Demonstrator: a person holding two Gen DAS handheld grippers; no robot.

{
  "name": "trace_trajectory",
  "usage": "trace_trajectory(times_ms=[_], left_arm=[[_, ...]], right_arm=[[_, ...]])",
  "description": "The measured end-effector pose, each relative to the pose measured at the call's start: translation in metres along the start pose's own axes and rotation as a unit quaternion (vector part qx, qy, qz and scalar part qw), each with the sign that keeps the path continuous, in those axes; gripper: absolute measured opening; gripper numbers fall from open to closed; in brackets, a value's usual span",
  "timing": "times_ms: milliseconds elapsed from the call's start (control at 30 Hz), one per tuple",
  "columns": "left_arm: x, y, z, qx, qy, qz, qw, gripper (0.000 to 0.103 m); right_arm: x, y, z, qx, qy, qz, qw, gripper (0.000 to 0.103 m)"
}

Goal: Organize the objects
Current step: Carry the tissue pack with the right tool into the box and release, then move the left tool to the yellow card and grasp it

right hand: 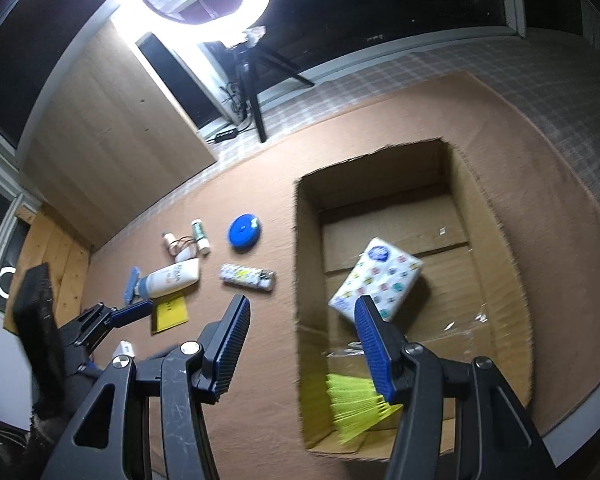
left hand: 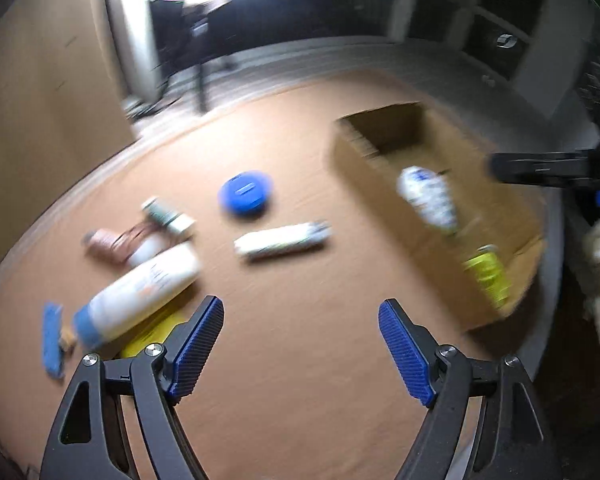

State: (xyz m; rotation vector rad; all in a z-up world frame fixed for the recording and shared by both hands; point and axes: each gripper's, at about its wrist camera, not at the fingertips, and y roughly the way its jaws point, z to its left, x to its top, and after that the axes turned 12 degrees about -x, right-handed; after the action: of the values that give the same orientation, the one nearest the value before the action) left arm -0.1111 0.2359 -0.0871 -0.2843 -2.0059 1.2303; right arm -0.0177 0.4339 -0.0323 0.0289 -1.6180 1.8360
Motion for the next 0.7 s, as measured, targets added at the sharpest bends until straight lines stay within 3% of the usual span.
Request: trace_trajectory(times_ms=[133, 267, 500, 700], left_arm=[[-0.021, -0.004, 0.040, 0.030, -0.023, 0.014, 0.9992, 0.083], [-0.037, -0.007, 0.071, 0.036, -0.038, 0.027, 0.9983, 0.083], [-0.041, 0.001, 0.118, 0.012, -0.092, 0.033, 0.9951, 0.083], [-0.038, 0.010, 0.132, -0.002, -0.104, 0.036, 0.9939, 0.083]], right_arm=[[-0.008, 0.001, 0.013, 0.012, -0.003, 0.004, 1.000, 0.051], [-0.015, 0.005, 0.021, 0.022, -0.004, 0.014, 1.000, 0.051], [-0.026, 0.008, 0.025, 0.025, 0.003, 0.027, 0.999, 0.051], [-0.029, 0.005, 0.015, 0.018, 0.014, 0.026, 0.999, 0.051]])
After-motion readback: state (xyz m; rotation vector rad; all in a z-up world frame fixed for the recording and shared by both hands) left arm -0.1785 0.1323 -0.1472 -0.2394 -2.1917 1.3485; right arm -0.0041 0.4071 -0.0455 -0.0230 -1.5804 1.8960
